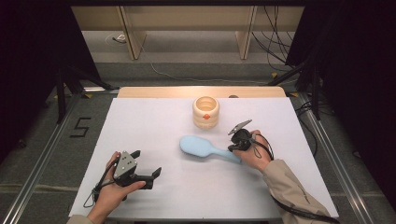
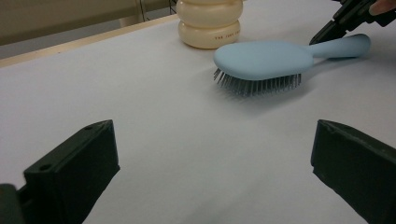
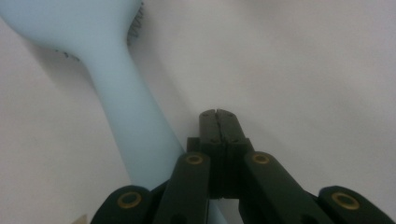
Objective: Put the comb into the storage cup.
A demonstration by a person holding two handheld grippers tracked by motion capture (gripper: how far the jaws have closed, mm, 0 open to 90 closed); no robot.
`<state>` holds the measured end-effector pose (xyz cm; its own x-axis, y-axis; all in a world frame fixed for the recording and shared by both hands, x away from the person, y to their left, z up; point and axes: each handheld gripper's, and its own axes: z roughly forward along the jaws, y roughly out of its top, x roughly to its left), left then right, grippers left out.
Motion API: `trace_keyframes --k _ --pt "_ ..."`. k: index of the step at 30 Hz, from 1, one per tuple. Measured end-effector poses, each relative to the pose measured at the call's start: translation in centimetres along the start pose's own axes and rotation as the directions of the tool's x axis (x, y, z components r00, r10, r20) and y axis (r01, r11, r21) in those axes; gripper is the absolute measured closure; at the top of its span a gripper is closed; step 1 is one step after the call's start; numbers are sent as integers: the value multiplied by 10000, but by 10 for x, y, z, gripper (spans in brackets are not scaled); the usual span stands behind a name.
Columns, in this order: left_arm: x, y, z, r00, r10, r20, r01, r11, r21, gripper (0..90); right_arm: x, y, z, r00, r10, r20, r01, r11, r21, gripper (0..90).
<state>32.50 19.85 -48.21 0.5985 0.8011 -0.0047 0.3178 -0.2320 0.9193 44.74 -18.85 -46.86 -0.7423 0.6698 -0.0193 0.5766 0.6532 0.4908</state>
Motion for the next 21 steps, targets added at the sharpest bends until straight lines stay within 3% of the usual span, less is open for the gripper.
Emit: trace_keyframes --k 15,21 --pt "1 -1 0 10000 -7 -28 7 10000 26 3 33 -4 -9 9949 -842 -547 893 9911 990 900" --pt "1 -1 0 10000 -8 -22 8 10000 19 4 37 -6 -11 9952 -725 -656 787 9920 989 900"
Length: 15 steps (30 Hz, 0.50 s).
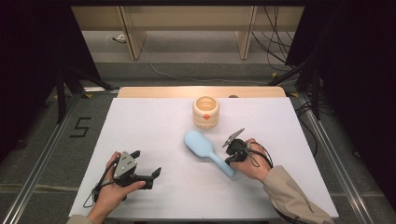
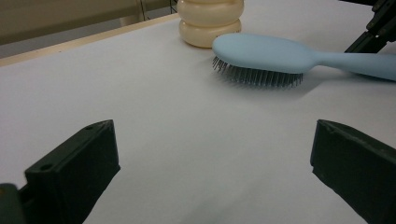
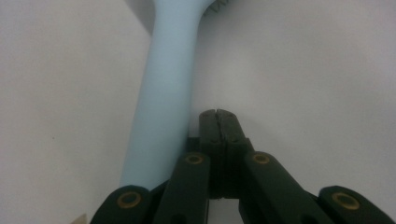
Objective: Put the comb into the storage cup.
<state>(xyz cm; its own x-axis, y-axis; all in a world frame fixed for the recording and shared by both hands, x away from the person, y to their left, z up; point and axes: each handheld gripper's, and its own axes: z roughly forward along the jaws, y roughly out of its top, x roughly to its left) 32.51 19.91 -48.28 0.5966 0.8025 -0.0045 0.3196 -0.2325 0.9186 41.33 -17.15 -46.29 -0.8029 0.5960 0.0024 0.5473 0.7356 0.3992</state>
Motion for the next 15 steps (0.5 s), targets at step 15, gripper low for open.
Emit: trace_keyframes --k 15 --pt "1 0 0 10000 -12 -42 12 10000 -4 5 -12 2 -20 9940 1074 -226 -1097 9794 -1694 565"
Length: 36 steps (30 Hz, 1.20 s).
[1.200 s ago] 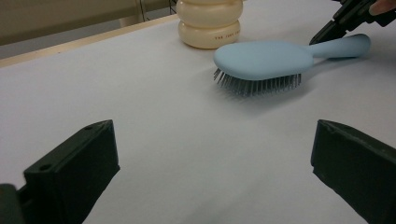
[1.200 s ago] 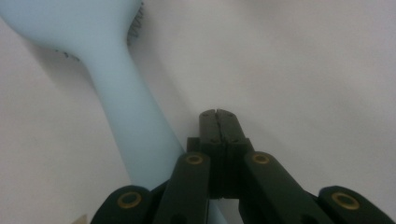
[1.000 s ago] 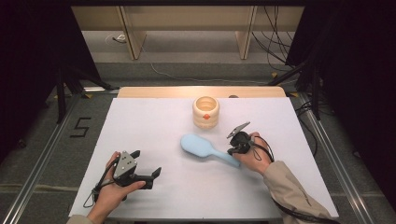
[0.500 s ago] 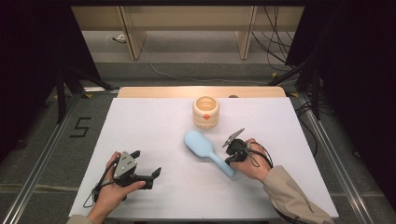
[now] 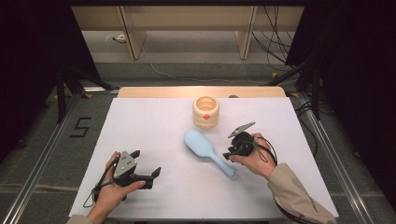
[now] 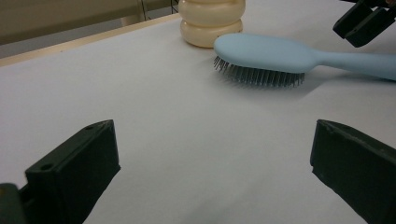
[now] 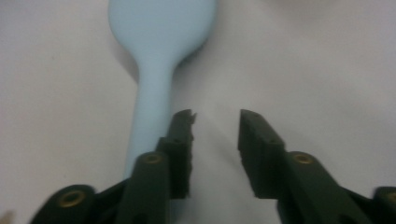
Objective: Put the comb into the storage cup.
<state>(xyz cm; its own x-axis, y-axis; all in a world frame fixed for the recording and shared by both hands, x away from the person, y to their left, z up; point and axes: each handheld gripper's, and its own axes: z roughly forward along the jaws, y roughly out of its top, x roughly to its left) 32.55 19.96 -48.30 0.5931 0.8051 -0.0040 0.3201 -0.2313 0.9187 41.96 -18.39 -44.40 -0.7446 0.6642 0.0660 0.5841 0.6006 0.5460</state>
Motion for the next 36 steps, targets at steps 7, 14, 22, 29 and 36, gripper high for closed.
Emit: trace_keyframes --k 7,14,22,29,36 --pt "1 0 0 10000 -1 -45 0 10000 -38 8 3 4 -3 10000 -4 -12 3 9962 -873 329" --pt "0 0 0 10000 -1 -57 1 10000 -33 10 11 11 -3 9979 -627 -149 605 9910 -1194 171" --pt "0 0 0 10000 -13 -68 13 10000 -48 11 19 19 4 9945 -1041 -150 1022 9903 -940 152" --pt "0 0 0 10000 -40 -48 40 10000 -84 13 27 30 13 9925 -1117 -507 1119 9937 15 174" --pt "0 1 0 10000 -64 -67 63 9999 -87 14 29 31 22 9950 -871 -489 906 9930 753 212"
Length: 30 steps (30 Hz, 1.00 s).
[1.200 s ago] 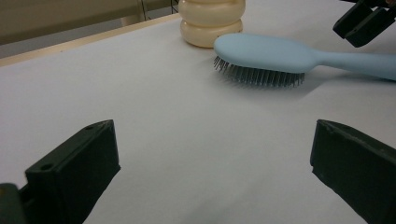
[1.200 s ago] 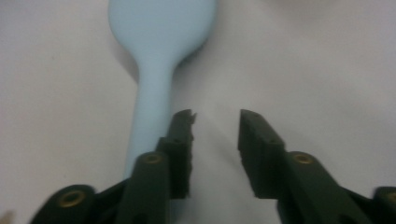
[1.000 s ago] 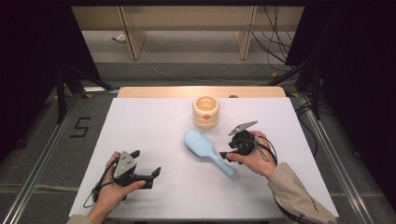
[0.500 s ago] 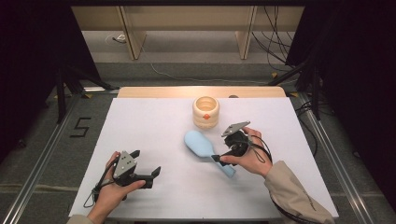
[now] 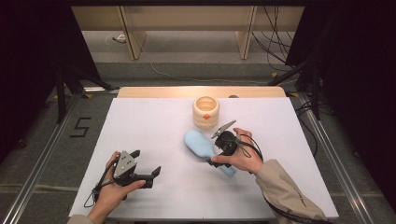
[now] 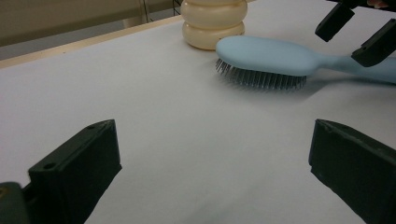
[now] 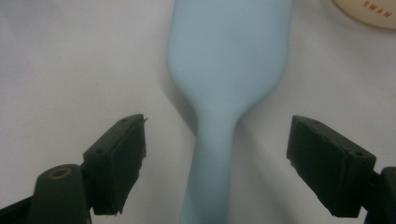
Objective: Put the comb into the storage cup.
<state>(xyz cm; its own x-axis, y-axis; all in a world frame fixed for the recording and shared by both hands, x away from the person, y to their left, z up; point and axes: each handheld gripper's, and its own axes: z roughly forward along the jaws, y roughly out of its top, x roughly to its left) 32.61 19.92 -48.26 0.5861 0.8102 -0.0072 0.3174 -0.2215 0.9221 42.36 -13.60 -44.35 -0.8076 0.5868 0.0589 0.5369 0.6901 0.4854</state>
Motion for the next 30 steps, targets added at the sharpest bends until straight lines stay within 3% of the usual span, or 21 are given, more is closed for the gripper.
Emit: trace_keyframes --k 15,20,30 --pt "0 0 0 10000 -16 -6 16 10000 0 17 2 10 22 10000 1 -58 6 9921 1255 296" --pt "0 0 0 10000 -7 -14 7 10000 -11 18 4 13 25 9998 214 5 -212 9895 1431 324" --pt "0 0 -1 10000 -19 -12 19 10000 -27 21 3 16 29 9997 127 218 -162 9854 1696 387"
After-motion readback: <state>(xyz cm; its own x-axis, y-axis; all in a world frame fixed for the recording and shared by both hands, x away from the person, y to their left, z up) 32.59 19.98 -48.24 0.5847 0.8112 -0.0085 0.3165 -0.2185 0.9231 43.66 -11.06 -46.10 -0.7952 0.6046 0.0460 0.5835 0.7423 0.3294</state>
